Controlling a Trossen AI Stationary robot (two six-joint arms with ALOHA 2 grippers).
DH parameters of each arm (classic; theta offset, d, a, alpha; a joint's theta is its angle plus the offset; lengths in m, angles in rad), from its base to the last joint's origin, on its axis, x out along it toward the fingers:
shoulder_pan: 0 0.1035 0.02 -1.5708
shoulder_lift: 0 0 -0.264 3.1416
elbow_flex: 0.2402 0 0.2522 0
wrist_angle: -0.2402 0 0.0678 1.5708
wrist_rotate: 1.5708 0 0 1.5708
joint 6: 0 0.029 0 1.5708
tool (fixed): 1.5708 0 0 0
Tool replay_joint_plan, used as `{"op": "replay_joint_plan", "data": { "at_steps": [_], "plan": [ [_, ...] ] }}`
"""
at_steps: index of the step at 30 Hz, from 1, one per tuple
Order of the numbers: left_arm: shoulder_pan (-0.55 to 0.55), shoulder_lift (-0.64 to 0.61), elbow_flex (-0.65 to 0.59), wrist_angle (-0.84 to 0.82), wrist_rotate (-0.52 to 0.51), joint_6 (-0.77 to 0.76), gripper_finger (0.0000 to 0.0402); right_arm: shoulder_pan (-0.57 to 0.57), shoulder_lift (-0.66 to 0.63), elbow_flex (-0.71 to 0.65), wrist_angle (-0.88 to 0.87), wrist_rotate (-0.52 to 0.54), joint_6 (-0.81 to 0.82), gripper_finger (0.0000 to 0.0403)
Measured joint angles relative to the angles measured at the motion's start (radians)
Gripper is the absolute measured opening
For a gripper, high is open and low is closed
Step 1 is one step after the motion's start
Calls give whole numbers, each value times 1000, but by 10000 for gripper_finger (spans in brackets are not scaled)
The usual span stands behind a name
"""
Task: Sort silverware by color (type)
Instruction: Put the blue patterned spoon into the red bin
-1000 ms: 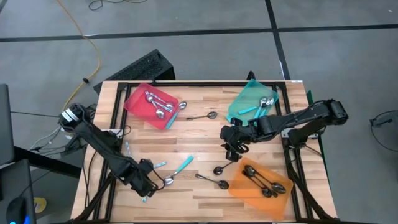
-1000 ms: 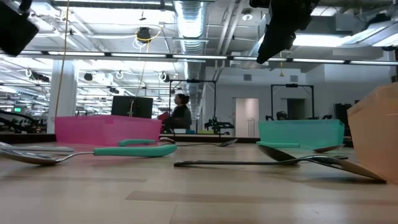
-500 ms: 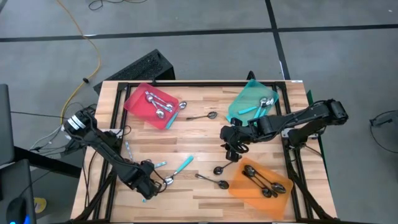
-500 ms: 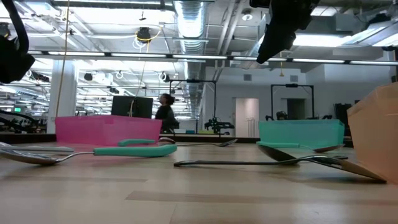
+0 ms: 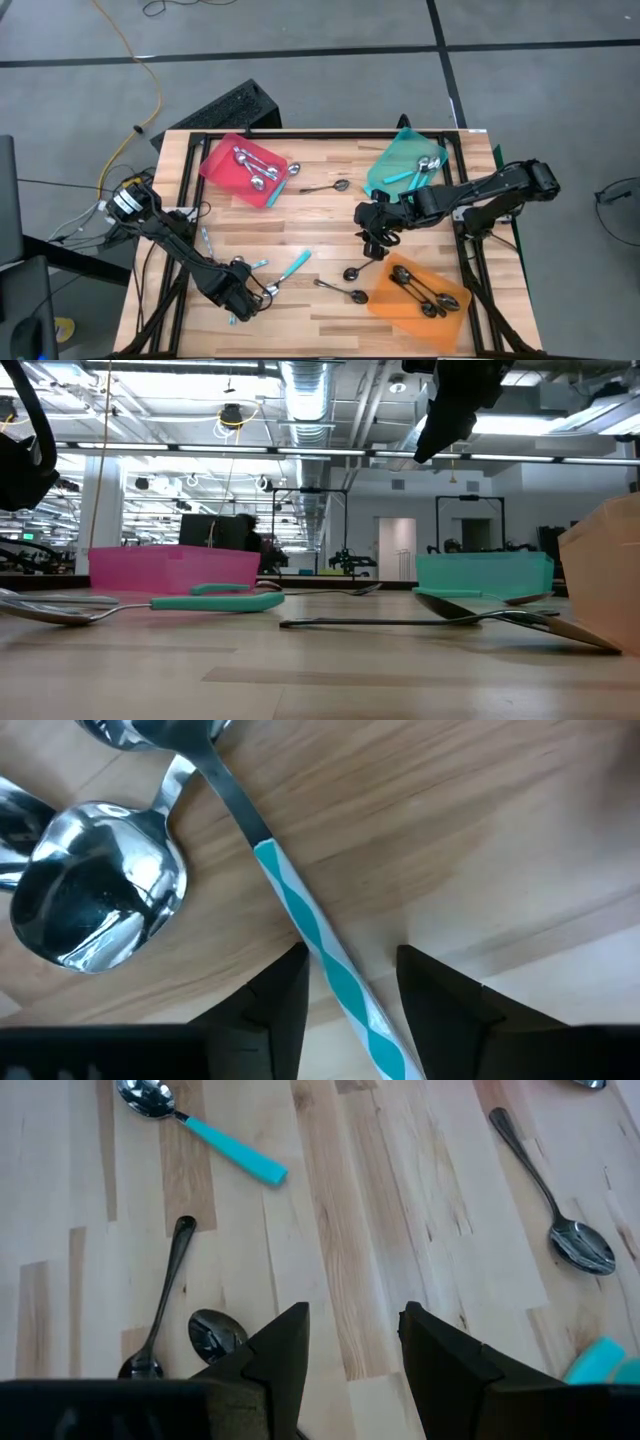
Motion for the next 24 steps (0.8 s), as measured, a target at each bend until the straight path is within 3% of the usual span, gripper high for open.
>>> {"op": "replay_joint_plan", "data": {
  "at_steps": [4, 11, 21, 24],
  "plan": [
    [4, -3, -1, -6, 7, 0, 121, 0, 0, 0, 0, 0, 0, 179],
    [4, -2, -2, -16, -2, 19, 16, -1, 0, 0, 0, 0, 0, 179],
    [7, -37, -6, -16, -60, 48, 8, -1, 0, 0, 1, 0, 0, 179],
    [10, -71, -9, -22, -130, 53, 7, -1, 0, 0, 6, 0, 0, 179]
  ]
}}
